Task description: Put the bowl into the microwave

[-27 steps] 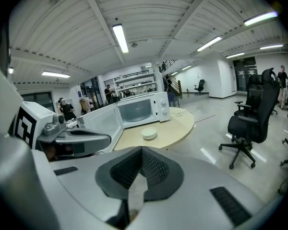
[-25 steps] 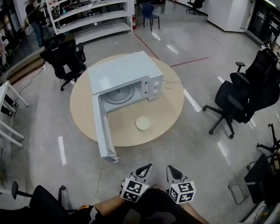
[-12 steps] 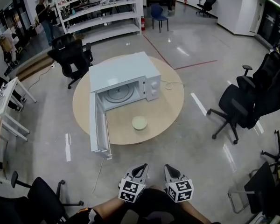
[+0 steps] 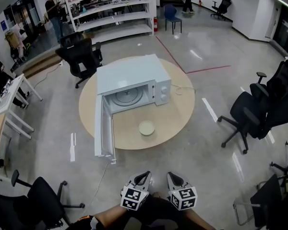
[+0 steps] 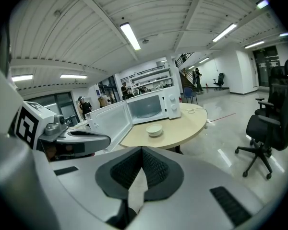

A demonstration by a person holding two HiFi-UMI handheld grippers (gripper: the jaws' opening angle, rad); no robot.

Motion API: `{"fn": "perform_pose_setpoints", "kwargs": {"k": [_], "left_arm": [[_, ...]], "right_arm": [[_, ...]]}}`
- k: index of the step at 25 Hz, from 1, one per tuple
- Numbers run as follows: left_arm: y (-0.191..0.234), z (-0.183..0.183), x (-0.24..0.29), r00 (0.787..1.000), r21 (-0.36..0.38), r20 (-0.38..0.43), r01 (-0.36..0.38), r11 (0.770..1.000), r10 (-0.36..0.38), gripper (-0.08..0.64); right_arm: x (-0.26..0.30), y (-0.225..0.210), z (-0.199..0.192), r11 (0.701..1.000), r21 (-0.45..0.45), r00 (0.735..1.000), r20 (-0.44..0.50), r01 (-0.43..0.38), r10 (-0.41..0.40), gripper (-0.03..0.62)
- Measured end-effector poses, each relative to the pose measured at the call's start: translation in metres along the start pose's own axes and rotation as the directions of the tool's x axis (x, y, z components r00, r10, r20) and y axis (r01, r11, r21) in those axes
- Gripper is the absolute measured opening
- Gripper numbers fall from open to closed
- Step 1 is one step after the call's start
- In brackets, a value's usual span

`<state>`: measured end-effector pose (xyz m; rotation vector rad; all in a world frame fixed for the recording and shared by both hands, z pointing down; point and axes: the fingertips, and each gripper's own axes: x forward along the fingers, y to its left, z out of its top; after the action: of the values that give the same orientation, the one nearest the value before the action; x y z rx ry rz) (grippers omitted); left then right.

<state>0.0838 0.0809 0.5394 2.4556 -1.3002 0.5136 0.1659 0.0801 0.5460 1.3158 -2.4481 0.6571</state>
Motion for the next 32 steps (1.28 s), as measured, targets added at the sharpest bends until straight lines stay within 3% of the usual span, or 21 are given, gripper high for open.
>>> {"fn": "perform_pose_setpoints", "kwargs": {"k": [32], "left_arm": [[0.082,0.027,0.024,0.999,-0.083,0.037,0.029,0.996,-0.026,0.048]], "right_arm": [[0.071,0.011,0.043,0.997,-0.063,0.996,-0.071,0.049,-0.053,0.015]]}}
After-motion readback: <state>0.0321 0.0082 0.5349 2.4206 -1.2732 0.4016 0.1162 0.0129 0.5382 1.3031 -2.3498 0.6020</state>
